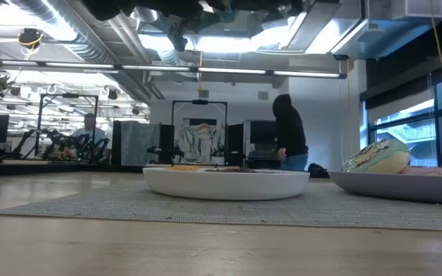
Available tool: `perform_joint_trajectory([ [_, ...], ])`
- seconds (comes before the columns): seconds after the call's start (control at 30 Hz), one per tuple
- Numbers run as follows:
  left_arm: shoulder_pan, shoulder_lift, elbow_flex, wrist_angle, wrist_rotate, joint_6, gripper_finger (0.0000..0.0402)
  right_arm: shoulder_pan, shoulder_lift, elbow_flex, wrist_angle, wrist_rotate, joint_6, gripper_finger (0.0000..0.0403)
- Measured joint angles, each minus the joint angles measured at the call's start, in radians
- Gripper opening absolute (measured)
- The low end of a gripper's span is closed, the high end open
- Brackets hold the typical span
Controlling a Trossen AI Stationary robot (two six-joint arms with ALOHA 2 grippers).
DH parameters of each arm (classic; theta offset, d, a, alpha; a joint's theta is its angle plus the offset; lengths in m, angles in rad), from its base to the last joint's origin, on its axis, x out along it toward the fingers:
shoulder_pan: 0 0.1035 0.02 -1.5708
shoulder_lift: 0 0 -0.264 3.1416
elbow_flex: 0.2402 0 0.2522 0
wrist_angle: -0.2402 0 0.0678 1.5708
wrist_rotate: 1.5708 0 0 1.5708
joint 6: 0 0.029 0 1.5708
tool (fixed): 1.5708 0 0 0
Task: Pick & Place donuts
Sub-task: Put the large blue donut on the purple plate
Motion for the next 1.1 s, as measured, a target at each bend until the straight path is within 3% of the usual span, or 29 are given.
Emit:
perform_joint_trajectory([
  [0.2,0.001,0.0,0.0,0.0,0.054,-0.024,0.0094,0.001,-0.002,0.0,0.001,-0.001,0.0,0.0022],
  [0.73,0.001,0.0,0.0,0.0,0.046,0.028,0.0109,0.003,-0.002,0.0,0.0,-0.001,0.0,0.002],
  [1.1,0.003,0.0,0.0,0.0,0.06,-0.01,0.0182,0.003,-0.002,0.0,0.0,0.01,0.0,0.0021],
])
